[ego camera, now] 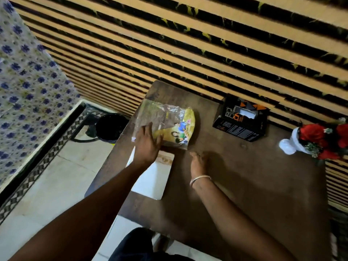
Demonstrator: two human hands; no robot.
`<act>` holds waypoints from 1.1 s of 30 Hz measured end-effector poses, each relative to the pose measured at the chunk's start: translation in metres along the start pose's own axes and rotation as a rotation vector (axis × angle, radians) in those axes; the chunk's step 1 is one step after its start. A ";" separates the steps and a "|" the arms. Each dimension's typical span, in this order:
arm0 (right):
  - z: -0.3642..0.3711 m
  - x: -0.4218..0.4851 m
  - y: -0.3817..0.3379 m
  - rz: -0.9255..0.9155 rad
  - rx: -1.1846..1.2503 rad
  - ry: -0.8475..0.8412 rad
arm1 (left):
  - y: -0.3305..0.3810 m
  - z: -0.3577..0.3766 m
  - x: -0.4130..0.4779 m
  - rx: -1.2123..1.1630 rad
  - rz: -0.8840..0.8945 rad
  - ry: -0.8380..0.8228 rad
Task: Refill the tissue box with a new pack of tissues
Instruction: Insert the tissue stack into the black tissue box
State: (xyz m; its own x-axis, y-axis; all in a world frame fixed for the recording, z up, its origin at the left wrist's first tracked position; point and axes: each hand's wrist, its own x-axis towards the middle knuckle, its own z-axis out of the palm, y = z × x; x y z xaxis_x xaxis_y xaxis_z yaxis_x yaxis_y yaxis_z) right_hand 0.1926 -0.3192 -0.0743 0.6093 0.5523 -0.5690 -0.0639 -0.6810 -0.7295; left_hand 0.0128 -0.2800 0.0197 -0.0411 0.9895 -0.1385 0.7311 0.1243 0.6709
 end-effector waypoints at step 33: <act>-0.187 0.134 -0.103 -0.051 0.112 0.102 | 0.193 0.165 0.065 -0.587 -0.059 -0.482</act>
State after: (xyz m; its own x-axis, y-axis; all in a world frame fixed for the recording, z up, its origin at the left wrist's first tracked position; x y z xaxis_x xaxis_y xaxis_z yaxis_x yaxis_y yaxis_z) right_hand 0.4288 -0.2652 -0.0046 0.6909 0.5293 -0.4925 -0.1146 -0.5924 -0.7974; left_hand 0.2638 -0.2035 0.0198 0.3314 0.8552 -0.3985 0.2494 0.3279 0.9112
